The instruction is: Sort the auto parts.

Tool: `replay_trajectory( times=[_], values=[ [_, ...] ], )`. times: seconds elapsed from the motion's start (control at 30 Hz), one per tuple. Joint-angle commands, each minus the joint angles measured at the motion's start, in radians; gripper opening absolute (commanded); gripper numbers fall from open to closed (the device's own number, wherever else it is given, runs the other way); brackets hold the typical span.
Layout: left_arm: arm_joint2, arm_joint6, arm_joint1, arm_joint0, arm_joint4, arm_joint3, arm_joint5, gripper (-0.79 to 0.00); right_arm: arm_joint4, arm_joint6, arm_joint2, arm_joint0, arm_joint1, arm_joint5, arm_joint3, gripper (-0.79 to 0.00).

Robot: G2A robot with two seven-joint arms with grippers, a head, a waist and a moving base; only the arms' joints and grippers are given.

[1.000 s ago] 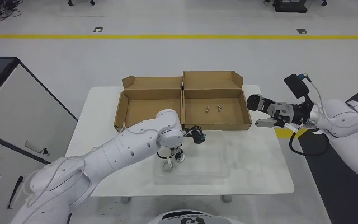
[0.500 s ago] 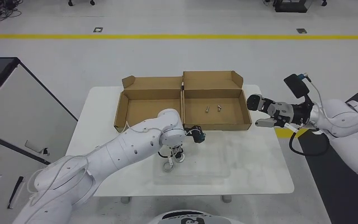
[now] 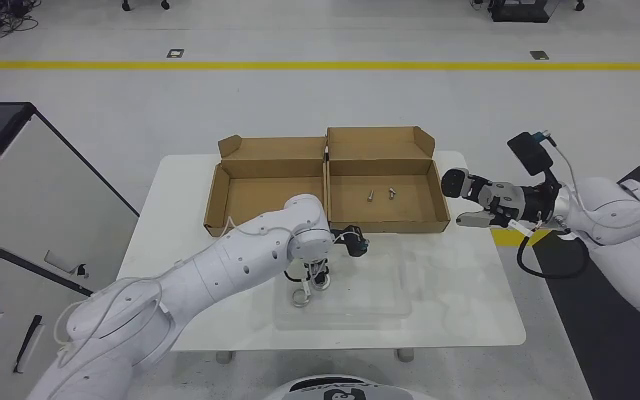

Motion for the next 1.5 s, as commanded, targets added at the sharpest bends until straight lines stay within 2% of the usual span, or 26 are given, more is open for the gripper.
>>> replay_trajectory(
  times=[0.0, 0.37, 0.57, 0.77, 1.13, 1.47],
  values=[
    [-0.001, 0.000, -0.002, 0.000, 0.000, 0.005, -0.002, -0.456, 0.000, 0.000, 0.000, 0.000, 0.000, 0.000, 0.000, 0.000],
    [-0.011, -0.007, -0.004, 0.000, 0.011, -0.002, -0.001, -0.465, 0.000, 0.000, 0.000, 0.000, 0.000, 0.000, 0.000, 0.000],
    [-0.027, -0.002, 0.005, 0.005, 0.026, -0.033, -0.014, -0.462, 0.000, 0.000, 0.000, 0.000, 0.000, 0.000, 0.000, 0.000],
    [0.004, 0.045, 0.028, -0.004, 0.048, -0.086, -0.073, -0.453, 0.000, 0.000, 0.000, 0.000, 0.000, 0.000, 0.000, 0.000],
    [0.141, 0.110, 0.083, -0.106, 0.038, -0.172, -0.138, -0.465, 0.000, 0.000, 0.000, 0.000, 0.000, 0.000, 0.000, 0.000],
    [0.141, 0.134, 0.107, -0.094, 0.067, -0.191, -0.161, -0.440, 0.000, 0.000, 0.000, 0.000, 0.000, 0.000, 0.000, 0.000]
  ],
)
